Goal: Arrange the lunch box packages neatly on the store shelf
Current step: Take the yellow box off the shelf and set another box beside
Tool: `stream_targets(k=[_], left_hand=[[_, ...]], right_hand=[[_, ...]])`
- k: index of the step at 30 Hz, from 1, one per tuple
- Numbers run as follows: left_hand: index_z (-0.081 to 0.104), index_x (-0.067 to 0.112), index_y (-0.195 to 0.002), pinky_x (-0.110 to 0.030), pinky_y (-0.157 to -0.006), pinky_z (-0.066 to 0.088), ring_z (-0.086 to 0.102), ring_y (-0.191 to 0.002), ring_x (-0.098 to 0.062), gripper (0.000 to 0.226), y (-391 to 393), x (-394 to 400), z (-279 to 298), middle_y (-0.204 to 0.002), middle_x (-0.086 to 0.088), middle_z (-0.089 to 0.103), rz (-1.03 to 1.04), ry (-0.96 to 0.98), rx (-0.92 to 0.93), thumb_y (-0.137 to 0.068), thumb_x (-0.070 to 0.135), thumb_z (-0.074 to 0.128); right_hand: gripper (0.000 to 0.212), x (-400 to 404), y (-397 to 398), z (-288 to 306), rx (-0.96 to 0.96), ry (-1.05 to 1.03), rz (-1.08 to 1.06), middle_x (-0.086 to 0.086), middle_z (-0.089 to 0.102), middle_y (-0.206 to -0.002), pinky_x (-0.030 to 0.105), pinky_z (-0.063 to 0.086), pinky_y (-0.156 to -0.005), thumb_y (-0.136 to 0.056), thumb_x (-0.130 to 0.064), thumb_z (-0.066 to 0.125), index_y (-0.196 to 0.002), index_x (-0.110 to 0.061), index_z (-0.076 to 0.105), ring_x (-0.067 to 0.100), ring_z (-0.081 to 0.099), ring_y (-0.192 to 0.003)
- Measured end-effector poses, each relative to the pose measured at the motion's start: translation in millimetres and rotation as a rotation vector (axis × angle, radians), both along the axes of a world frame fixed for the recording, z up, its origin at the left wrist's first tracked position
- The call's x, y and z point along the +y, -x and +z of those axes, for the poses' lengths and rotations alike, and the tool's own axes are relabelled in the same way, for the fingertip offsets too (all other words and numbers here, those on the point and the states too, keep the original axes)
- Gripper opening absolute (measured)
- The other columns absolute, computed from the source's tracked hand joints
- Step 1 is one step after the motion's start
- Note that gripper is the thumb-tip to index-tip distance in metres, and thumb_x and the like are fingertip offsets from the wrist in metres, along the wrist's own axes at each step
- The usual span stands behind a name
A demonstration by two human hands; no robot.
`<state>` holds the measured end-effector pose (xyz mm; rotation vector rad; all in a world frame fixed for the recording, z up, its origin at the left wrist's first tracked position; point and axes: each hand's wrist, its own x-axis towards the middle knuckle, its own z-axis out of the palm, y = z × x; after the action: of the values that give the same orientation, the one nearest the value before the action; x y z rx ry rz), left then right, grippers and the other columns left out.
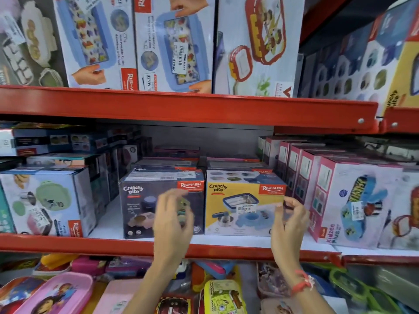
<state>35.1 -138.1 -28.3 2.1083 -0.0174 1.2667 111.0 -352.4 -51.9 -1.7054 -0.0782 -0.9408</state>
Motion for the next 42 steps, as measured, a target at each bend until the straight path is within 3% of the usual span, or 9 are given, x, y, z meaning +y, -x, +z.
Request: stream_targets(k=[4,8,16,23,28,33,37,40,42], left_hand=[[0.052,0.030,-0.120,-0.034,-0.089,0.054,0.062,-0.106,-0.008,0.027,-6.5,-45.4,-5.8,-0.116,0.005,0.063,-0.245,0.178,0.222,-0.093,0.033,0.049],[0.050,0.015,-0.132,-0.033,-0.097,0.046,0.058,-0.116,-0.017,0.047,-9.9,-60.4,-10.7,-0.129,-0.004,0.061,-0.136,0.295,0.286,-0.095,0.042,0.039],[0.043,0.006,-0.138,-0.026,-0.080,0.037,0.059,-0.113,-0.027,0.061,-16.7,-58.1,-2.4,-0.126,-0.014,0.063,0.009,0.292,0.331,-0.094,0.046,0.030],[0.030,0.019,-0.144,-0.041,-0.093,0.040,0.054,-0.117,-0.028,0.062,-23.8,-68.7,-6.6,-0.143,-0.009,0.042,0.024,0.286,0.383,-0.092,0.054,0.028],[0.038,0.031,-0.136,-0.033,-0.087,0.037,0.052,-0.106,-0.016,0.053,-25.2,-69.5,-3.7,-0.118,0.006,0.047,-0.117,0.318,0.391,-0.092,0.056,0.025],[0.053,0.038,-0.091,-0.048,-0.098,0.045,0.058,-0.102,-0.016,0.049,-22.6,-63.6,3.9,-0.103,0.008,0.063,-0.235,0.579,0.437,-0.079,0.075,0.022],[0.058,0.025,-0.091,-0.048,-0.098,0.047,0.060,-0.106,-0.031,0.066,-23.0,-62.6,22.1,-0.117,-0.011,0.061,-0.304,0.827,0.560,-0.079,0.077,0.019],[0.058,0.012,-0.099,-0.042,-0.081,0.054,0.067,-0.090,-0.030,0.075,-20.9,-58.1,31.1,-0.104,-0.018,0.066,-0.350,0.931,0.480,-0.081,0.075,0.021],[0.062,0.010,-0.096,-0.041,-0.073,0.056,0.070,-0.082,-0.031,0.079,-17.5,-51.1,36.6,-0.086,-0.017,0.073,-0.388,0.975,0.442,-0.078,0.077,0.022]], right_hand=[[0.042,-14.8,-9.9,7.9,0.143,-0.022,0.050,0.015,0.040,-0.143,0.045,0.026,-0.108,-0.100,-0.035,0.044,-0.136,-0.015,0.045,0.031,0.031,-0.134],[0.050,-29.6,-16.7,11.9,0.201,-0.026,0.175,0.008,0.037,-0.153,0.045,0.021,-0.114,-0.100,-0.041,0.038,-0.146,-0.021,0.036,0.028,0.027,-0.142],[0.050,-41.1,-23.3,24.6,0.319,-0.082,0.440,-0.017,0.038,-0.139,0.025,0.020,-0.107,-0.100,-0.049,0.028,-0.147,-0.031,0.034,0.000,0.029,-0.129],[0.061,-45.7,-27.6,32.1,0.446,-0.153,0.482,-0.005,0.036,-0.157,0.050,0.020,-0.120,-0.094,-0.063,0.026,-0.147,-0.034,0.035,0.021,0.029,-0.146],[0.045,-48.6,-18.7,39.7,0.474,-0.197,0.523,-0.013,0.063,-0.117,0.041,0.034,-0.110,-0.091,-0.067,0.029,-0.108,-0.043,0.064,0.020,0.052,-0.124],[0.100,-59.5,-29.5,36.1,0.496,-0.323,0.462,-0.001,0.058,-0.141,0.055,0.036,-0.111,-0.059,-0.097,0.033,-0.136,-0.035,0.052,0.024,0.052,-0.129],[0.100,-62.0,-30.4,48.3,0.495,-0.446,0.464,0.007,0.065,-0.130,0.057,0.043,-0.104,-0.060,-0.093,0.035,-0.130,-0.025,0.059,0.029,0.059,-0.120],[0.071,-65.0,-17.7,67.7,0.352,-0.487,0.443,0.006,0.075,-0.095,0.043,0.050,-0.088,-0.080,-0.080,0.038,-0.088,-0.017,0.070,0.026,0.067,-0.095],[0.056,-70.2,-13.0,80.0,0.202,-0.503,0.458,-0.002,0.069,-0.066,0.038,0.047,-0.075,-0.093,-0.062,0.038,-0.065,-0.018,0.059,0.019,0.064,-0.074]])
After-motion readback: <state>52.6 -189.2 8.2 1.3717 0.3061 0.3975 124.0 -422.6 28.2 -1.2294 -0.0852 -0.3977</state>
